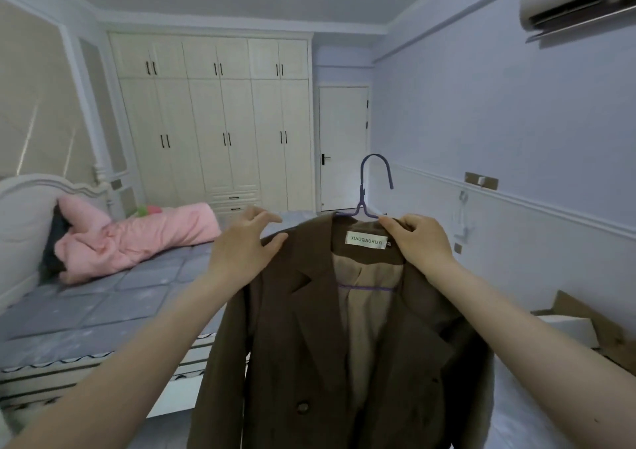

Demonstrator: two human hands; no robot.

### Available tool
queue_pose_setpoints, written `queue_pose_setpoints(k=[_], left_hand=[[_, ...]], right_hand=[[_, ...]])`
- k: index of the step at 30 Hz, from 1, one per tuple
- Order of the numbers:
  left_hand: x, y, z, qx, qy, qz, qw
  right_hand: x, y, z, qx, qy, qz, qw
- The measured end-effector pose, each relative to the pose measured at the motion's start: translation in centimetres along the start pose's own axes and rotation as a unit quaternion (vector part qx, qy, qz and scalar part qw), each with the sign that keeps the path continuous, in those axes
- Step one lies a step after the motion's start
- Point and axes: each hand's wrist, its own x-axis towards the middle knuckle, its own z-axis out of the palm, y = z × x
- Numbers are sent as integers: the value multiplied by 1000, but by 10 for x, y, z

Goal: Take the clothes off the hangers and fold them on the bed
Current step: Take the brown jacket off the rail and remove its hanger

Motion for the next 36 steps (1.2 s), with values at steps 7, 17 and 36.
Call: queue_pose_setpoints(k=[7,17,36], left_hand=[[113,-23,99,-80,-12,-1,997],[210,-90,190,-46,11,-45,998],[401,-360,288,226,97,-110,963]], right_hand=[[128,8,38,-41,33,-1,999],[285,29,136,-25,20,-35,999],[582,19,418,215,-160,-73,961]])
